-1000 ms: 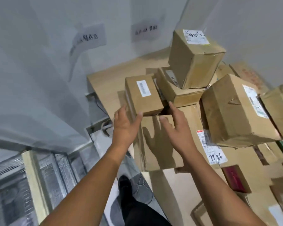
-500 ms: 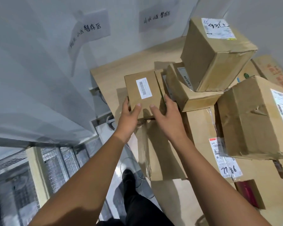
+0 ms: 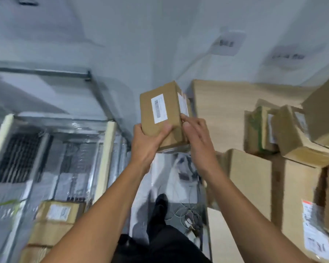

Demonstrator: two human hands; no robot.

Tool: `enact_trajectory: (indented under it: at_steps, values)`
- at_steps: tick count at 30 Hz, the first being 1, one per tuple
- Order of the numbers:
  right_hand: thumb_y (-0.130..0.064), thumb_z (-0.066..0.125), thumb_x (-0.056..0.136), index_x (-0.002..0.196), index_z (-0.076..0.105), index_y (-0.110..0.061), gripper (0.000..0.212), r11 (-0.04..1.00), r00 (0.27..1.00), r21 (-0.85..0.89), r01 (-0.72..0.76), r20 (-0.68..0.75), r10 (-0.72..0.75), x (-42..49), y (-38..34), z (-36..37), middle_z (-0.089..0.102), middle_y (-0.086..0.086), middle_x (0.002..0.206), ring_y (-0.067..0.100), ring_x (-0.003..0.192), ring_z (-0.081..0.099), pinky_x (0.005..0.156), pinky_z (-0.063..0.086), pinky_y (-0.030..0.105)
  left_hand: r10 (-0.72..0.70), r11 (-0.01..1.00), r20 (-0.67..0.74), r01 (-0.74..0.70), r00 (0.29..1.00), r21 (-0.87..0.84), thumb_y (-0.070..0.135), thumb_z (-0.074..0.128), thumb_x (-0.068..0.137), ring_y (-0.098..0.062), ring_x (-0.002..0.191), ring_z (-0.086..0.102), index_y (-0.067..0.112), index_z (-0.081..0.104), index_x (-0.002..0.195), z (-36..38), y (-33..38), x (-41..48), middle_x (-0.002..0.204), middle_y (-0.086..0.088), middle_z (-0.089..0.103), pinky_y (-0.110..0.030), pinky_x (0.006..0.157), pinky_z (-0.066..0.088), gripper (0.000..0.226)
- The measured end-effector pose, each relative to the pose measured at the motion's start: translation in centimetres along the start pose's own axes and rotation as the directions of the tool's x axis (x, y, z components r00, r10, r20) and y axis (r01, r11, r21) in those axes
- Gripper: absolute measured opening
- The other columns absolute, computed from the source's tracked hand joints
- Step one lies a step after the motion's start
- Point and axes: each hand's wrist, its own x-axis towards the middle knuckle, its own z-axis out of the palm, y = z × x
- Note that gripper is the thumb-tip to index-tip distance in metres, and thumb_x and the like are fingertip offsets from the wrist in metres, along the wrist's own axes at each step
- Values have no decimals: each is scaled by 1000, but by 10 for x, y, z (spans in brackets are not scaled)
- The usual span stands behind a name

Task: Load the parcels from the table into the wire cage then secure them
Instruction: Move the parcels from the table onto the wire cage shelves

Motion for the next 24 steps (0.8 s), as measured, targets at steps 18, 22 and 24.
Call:
enact_trajectory:
  at_steps: [18,22,24]
  values:
    - [-59,64,87,147,39,-59,66,975,698,-223,5,699,157,-112,8,353,43,-17,134,-12,114,50,85,39,12,-65,944,-639,-160,766,-289,44,72,89,-14,120,65,54,42,137,-334,-88,-130,137,13,61,-46,103,54,57]
    - [-50,60,97,130,41,-76,46,946,527,-323,-10,802,280,-90,32,397,66,-38,113,-9,95,68,62,52,10,-225,935,-681,-42,696,-352,49,55,101,-19,124,59,47,32,154,-360,-125,-108,149,2,49,-49,99,56,59]
    - [-49,60,99,137,39,-72,48,917,483,-397,-34,797,363,-72,48,422,67,-35,109,3,97,71,57,57,20,-280,931,-683,16,675,-365,44,53,104,-25,128,55,44,29,157,-374,-145,-88,149,-4,45,-55,102,54,57]
